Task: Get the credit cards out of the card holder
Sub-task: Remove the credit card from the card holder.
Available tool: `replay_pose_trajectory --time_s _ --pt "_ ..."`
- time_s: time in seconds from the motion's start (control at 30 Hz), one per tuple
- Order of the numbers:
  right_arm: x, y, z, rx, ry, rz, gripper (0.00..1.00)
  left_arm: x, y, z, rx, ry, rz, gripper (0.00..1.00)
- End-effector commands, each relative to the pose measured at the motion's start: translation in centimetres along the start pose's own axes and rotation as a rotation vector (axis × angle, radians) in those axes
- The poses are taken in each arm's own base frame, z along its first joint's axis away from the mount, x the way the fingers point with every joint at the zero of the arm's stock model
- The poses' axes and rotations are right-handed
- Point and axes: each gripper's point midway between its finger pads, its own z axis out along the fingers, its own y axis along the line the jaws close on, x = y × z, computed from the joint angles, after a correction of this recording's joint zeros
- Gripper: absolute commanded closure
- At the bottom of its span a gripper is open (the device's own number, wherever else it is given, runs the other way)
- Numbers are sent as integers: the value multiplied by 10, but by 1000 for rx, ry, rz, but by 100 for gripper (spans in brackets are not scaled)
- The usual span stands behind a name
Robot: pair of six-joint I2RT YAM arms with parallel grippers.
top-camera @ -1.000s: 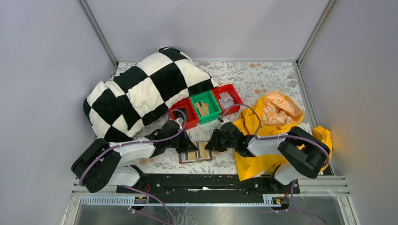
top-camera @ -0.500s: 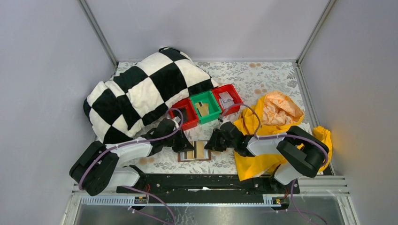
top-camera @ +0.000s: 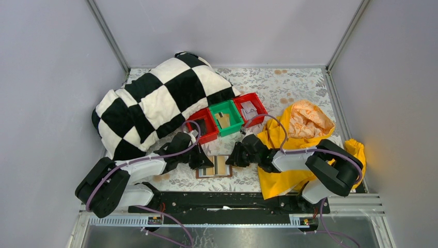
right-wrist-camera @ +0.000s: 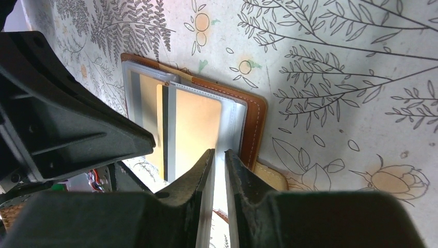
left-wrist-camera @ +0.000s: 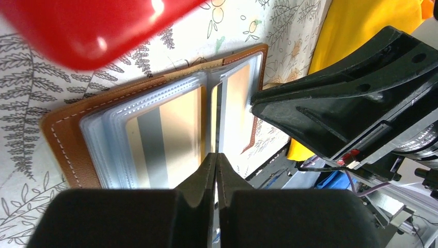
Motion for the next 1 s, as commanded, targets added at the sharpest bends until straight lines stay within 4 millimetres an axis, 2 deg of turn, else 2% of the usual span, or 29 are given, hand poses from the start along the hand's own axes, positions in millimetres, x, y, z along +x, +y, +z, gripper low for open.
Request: replay_pose_trajectory --time_s 0.0,0.07,0.1,0.17,0.4,0.53,0.7,0.97 --pt "19 -42 -8 170 46 -18 79 -4 -13 -3 59 -17 25 84" --pt "18 -41 -8 170 46 -20 79 -4 -13 -1 63 -9 21 64" --pt "18 -40 -8 167 47 -23 79 -3 -12 -1 60 -7 17 58" --pt "18 -39 -8 163 47 -21 79 -3 -11 0 60 -6 14 54" --pt "8 -29 -15 144 10 -26 79 -6 -6 1 26 -24 24 47" --pt "-2 -16 -20 117 -15 -42 78 -6 -10 1 44 -17 24 48" --pt "-15 5 -24 72 -39 -64 78 -11 -23 -3 86 -36 36 50" --pt "-24 26 -27 8 -58 -63 79 -16 -45 -12 134 -34 63 49"
